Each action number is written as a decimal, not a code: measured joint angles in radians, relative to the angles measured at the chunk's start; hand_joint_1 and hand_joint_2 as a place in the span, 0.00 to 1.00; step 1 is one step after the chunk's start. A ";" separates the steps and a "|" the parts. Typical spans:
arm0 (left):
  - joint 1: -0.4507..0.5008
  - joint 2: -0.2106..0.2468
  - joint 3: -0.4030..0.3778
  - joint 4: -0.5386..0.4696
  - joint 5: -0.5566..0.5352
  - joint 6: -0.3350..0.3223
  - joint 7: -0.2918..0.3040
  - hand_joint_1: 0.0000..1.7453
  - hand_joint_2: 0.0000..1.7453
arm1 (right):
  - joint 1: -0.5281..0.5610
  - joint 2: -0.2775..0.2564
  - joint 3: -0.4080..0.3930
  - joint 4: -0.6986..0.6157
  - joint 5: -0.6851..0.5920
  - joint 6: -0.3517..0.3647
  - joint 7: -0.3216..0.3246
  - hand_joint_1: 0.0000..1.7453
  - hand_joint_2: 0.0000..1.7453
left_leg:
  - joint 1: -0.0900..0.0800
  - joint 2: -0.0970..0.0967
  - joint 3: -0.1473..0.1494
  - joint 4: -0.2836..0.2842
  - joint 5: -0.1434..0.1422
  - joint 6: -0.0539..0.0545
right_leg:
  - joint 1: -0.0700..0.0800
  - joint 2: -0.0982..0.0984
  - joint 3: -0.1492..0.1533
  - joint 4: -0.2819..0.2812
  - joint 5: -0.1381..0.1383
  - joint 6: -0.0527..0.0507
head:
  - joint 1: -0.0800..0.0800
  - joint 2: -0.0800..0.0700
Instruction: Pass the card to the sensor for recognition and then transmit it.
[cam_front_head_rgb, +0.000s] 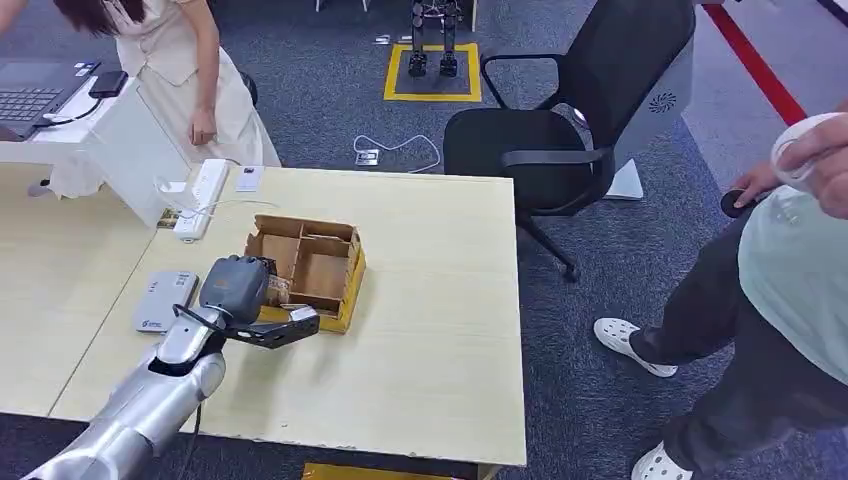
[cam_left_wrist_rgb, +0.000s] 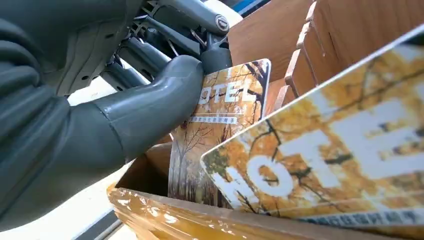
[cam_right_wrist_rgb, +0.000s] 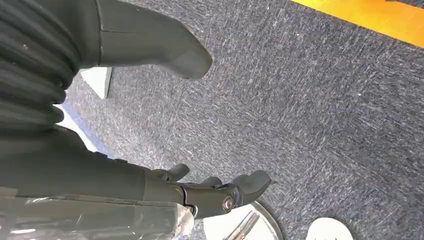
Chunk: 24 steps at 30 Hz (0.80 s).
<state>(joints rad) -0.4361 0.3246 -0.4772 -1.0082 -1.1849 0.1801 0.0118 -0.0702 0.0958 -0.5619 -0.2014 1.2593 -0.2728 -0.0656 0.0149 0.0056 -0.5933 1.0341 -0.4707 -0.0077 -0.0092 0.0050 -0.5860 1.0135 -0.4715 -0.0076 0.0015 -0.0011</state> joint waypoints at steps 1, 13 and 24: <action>0.000 0.000 0.000 0.000 0.000 0.000 0.000 1.00 1.00 | 0.000 0.000 0.000 0.000 0.000 0.000 0.000 0.00 1.00 | 0.000 0.000 0.000 0.000 0.000 0.000 | 0.000 0.000 0.000 0.000 0.000 0.000 | 0.000 0.000; 0.010 0.000 0.000 0.000 0.008 0.047 -0.004 1.00 1.00 | 0.000 0.000 0.000 0.000 0.006 0.003 0.000 0.00 1.00 | 0.000 0.000 0.000 0.000 0.000 0.000 | 0.000 0.000 0.000 0.000 0.000 0.000 | 0.000 0.000; 0.016 0.013 0.000 -0.001 0.013 0.092 -0.005 1.00 1.00 | -0.001 0.000 0.000 0.000 0.009 -0.001 0.000 0.00 1.00 | 0.000 0.000 0.000 0.000 0.000 0.000 | 0.000 0.000 0.000 0.000 0.000 0.000 | 0.000 0.000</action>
<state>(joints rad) -0.4200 0.3376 -0.4768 -1.0090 -1.1715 0.2724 0.0069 -0.0708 0.0958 -0.5619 -0.2014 1.2680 -0.2735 -0.0656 0.0150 0.0056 -0.5933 1.0340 -0.4706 -0.0078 -0.0092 0.0049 -0.5860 1.0139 -0.4715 -0.0076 0.0015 -0.0008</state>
